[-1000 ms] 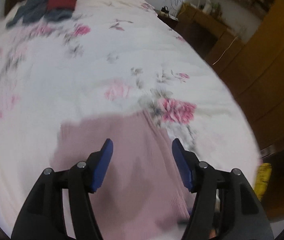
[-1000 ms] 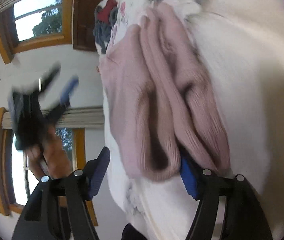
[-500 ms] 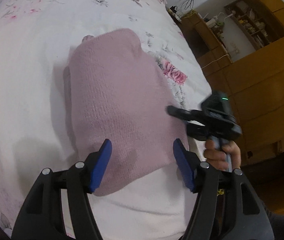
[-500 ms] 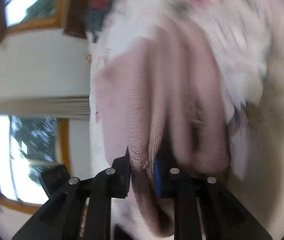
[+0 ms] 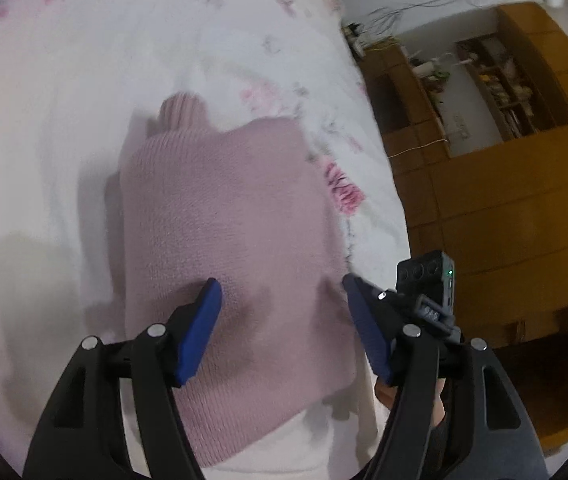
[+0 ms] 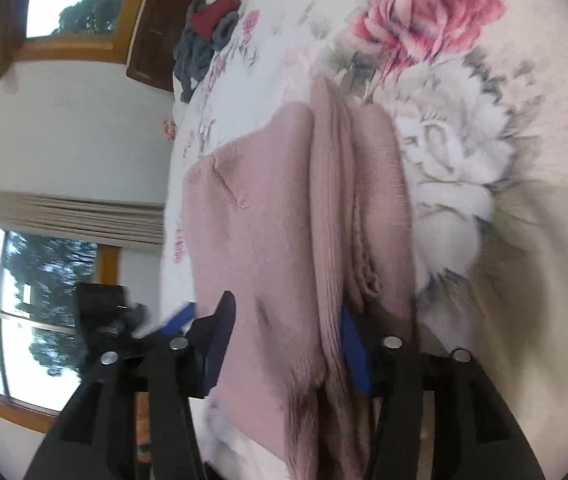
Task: Fold small clothes
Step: 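Press the folded sweater flat and open both grippers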
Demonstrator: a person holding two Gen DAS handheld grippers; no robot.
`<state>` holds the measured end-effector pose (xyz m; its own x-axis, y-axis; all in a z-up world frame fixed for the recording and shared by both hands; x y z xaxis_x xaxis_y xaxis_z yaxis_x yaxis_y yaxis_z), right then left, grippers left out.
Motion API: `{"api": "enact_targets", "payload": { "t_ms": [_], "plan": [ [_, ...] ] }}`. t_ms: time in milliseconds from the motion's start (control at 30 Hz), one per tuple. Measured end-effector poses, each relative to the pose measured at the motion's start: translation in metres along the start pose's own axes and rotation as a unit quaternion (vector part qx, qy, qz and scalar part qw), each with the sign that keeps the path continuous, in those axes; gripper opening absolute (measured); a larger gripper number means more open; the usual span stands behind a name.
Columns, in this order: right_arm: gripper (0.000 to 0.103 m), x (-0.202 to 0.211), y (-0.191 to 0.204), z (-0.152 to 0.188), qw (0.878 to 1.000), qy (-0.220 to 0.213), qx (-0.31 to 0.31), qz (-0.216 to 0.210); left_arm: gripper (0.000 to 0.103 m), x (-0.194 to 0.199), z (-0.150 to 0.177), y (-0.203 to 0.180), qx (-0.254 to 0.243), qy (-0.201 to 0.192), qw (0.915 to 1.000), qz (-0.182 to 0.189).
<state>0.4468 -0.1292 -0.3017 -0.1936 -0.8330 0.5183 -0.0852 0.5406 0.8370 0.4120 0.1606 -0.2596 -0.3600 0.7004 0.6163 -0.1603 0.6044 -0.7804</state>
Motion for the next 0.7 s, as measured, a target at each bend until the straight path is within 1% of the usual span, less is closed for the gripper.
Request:
{"api": "enact_targets", "payload": {
  "t_ms": [33,67,133,167,200,233,267,300,367,400,433,467,500,533,567,600,633,667,700],
  "plan": [
    [0.021,-0.001,0.004,-0.001,1.0,0.0,0.007,0.009,0.063,0.001,-0.003,-0.001,0.005,0.0,1.0,0.008],
    [0.019,0.003,0.008,-0.003,0.999,-0.011,0.022,0.027,0.062,0.003,-0.006,-0.003,0.004,-0.001,0.9999,0.013],
    [0.018,0.017,0.017,0.002,0.995,-0.041,0.061,0.068,0.063,0.009,-0.013,-0.014,-0.015,-0.011,0.9994,0.029],
    [0.018,0.025,0.014,0.007,0.994,-0.047,0.064,0.079,0.063,0.009,-0.018,-0.019,-0.023,-0.014,0.9991,0.033],
    [0.018,0.024,0.009,0.01,0.992,-0.046,0.07,0.097,0.063,0.005,-0.024,-0.024,-0.026,-0.014,0.999,0.033],
    [0.019,0.021,0.002,0.014,0.992,-0.037,0.071,0.099,0.063,-0.002,-0.031,-0.028,-0.029,-0.009,0.9991,0.029],
    [0.02,0.017,-0.001,0.015,0.993,-0.026,0.068,0.088,0.063,-0.006,-0.036,-0.029,-0.031,-0.006,0.9992,0.025],
    [0.022,0.02,0.001,0.015,0.994,-0.027,0.071,0.085,0.063,-0.013,-0.042,-0.031,-0.033,-0.002,0.9993,0.016],
    [0.029,0.023,0.008,0.007,0.994,-0.029,0.078,0.077,0.063,-0.024,-0.051,-0.032,-0.038,0.01,0.9992,0.007],
    [0.031,0.025,0.012,-0.004,0.994,-0.04,0.072,0.076,0.063,-0.032,-0.056,-0.031,-0.039,0.016,0.9991,-0.002],
    [0.041,0.029,0.011,-0.011,0.994,-0.049,0.065,0.073,0.062,-0.039,-0.06,-0.028,-0.038,0.023,0.999,-0.005],
    [0.049,0.03,0.01,-0.02,0.994,-0.054,0.058,0.073,0.062,-0.046,-0.064,-0.025,-0.034,0.028,0.999,-0.008],
    [0.053,0.026,0.009,-0.031,0.995,-0.047,0.048,0.07,0.061,-0.048,-0.065,-0.023,-0.032,0.029,0.999,-0.013],
    [0.057,0.02,0.006,-0.039,0.997,-0.03,0.036,0.061,0.06,-0.048,-0.065,-0.02,-0.03,0.029,0.9991,-0.013],
    [0.056,0.009,0.004,-0.048,0.998,-0.017,0.024,0.059,0.06,-0.046,-0.064,-0.017,-0.026,0.028,0.9992,-0.009],
    [0.05,-0.001,0.003,-0.054,0.998,-0.001,0.017,0.057,0.06,-0.045,-0.064,-0.017,-0.022,0.028,0.9994,-0.002],
    [0.024,-0.002,0.003,-0.057,0.998,0.001,0.023,0.065,0.06,-0.042,-0.063,-0.018,-0.023,0.027,0.9994,0.004],
    [0.018,0.0,0.008,-0.059,0.995,-0.006,0.043,0.085,0.06,-0.04,-0.063,-0.019,-0.025,0.025,0.9993,0.011],
    [0.016,0.009,0.021,-0.058,0.99,-0.033,0.083,0.108,0.059,-0.038,-0.063,-0.02,-0.027,0.022,0.9992,0.017]
  ]
}}
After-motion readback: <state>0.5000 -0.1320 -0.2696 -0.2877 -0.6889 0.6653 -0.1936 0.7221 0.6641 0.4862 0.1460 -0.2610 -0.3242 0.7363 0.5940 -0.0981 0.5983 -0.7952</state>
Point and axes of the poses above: each gripper's, at about its wrist camera, not at the fingertips, and x roughly against the way its jaws point, y to its left, z to its underside, the point moved 1 cm from there along -x, roughly the way its jaws point, and after that the axes turned 7 degrees about x, right-handed, at the moved point
